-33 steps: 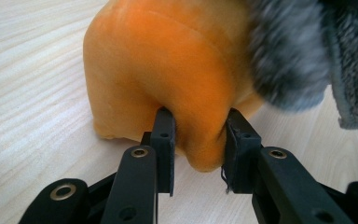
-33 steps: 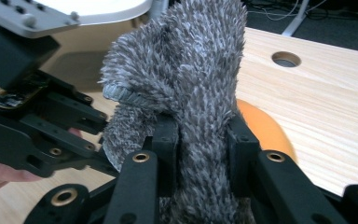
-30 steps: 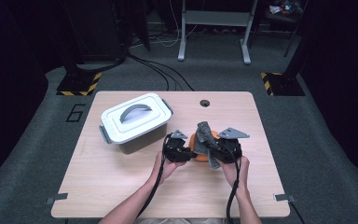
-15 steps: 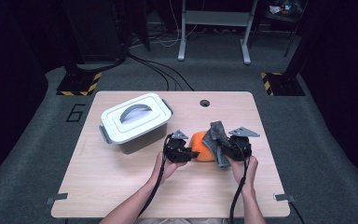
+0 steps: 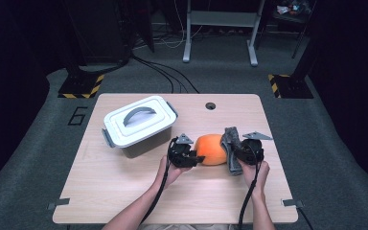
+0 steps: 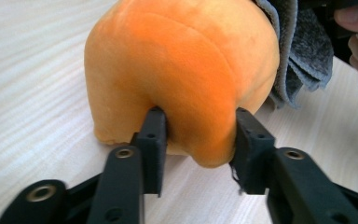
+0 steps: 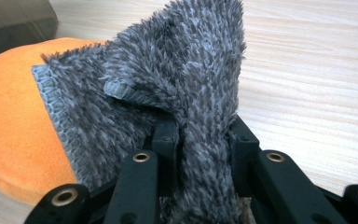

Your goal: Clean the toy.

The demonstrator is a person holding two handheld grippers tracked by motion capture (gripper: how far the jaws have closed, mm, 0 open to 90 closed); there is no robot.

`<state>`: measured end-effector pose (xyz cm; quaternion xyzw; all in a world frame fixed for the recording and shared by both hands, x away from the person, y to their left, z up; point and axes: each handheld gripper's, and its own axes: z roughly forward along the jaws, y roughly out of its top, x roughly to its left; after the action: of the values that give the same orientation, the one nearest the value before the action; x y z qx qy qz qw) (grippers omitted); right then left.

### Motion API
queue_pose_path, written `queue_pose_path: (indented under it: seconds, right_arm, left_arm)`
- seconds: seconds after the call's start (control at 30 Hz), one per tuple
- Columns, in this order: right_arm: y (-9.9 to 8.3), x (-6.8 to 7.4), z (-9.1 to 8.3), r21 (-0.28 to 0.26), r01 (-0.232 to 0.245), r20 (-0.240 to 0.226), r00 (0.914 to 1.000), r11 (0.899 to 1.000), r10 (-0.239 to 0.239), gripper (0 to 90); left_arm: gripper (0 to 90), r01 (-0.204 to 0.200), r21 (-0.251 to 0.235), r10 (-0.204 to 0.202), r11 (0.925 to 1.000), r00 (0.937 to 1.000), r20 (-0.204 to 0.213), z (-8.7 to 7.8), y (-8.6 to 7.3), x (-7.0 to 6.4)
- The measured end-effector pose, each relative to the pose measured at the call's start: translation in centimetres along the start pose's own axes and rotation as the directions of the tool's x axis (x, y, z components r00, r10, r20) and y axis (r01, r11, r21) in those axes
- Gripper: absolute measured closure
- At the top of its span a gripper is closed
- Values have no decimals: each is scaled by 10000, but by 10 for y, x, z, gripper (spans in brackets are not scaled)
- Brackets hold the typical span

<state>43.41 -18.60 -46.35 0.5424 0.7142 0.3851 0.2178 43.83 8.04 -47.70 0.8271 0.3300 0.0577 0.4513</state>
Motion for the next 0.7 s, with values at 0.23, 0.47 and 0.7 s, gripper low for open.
queue_pose_path:
  seconds: [0.23,0.47,0.7]
  right_arm:
    - [0,0,0,-1,-3,-17,10000,10000,3,697]
    - [2,0,0,-22,-59,-40,10000,10000,59,698]
    - [3,2,-16,-581,-278,-777,9967,9979,233,705]
  left_arm:
    - [399,-1300,280,1326,9911,9824,-1316,2,-7,-12]
    - [537,-1665,89,1659,9860,9742,-1529,8,-7,-16]
    - [705,-594,-128,580,9982,9945,-873,4,-2,-10]
